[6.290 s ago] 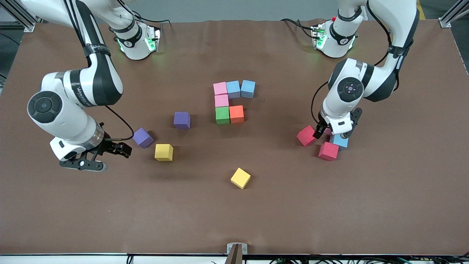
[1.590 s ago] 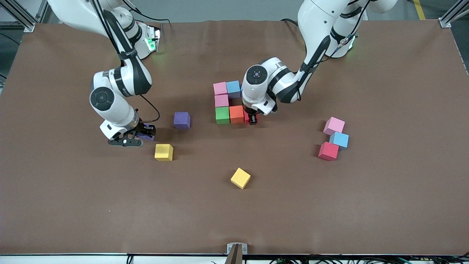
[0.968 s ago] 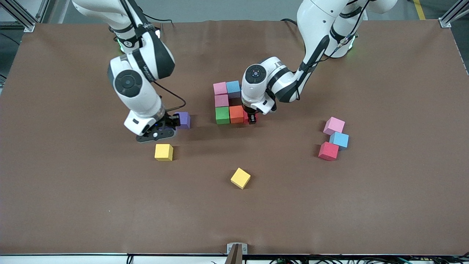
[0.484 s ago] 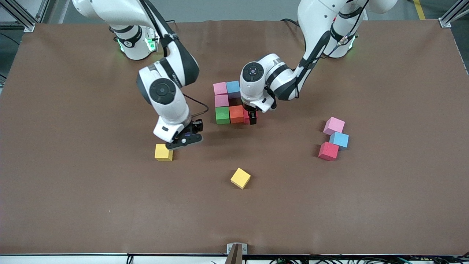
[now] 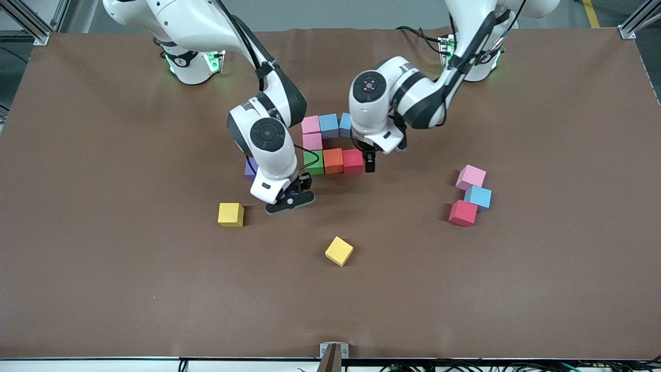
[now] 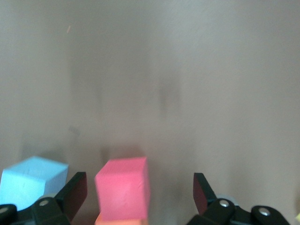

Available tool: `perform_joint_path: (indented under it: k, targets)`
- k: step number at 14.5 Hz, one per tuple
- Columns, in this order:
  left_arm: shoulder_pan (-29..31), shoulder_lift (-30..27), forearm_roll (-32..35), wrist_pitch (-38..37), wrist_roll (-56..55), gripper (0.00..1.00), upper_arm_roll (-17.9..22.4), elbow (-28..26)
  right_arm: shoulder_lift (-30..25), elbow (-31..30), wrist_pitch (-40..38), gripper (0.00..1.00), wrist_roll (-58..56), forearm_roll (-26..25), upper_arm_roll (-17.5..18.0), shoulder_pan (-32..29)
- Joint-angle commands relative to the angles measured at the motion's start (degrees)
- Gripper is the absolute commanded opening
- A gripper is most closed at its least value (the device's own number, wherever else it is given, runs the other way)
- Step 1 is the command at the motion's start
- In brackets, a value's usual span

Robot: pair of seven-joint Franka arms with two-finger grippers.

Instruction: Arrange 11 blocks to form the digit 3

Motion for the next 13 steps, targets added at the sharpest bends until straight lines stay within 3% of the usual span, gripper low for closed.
perform_joint_path:
  k: [1,5,9,13]
  targets:
    - [7.02,-3.17,0.37,-3.24,8.55,1.0,-0.36,1.0,2.37,1.18,0.95,0.06,0.44,0.84,-0.5,1.36]
    - [15.65,-1.17,0.37,-6.33,20.43,1.0,-0.1,7.06,3.61,1.27,1.66,0.06,0.18,3.38,-0.41,1.98]
    - [20.84,4.63,1.16,-6.07,24.14,1.0,0.25,11.38,4.4,1.1,3.5,0.06,0.44,6.1,-0.41,3.38]
    - [23.75,7.11,6.08,-1.69,26.24,1.0,0.25,8.59,4.57,0.83,3.85,0.06,1.57,7.87,-0.41,4.53]
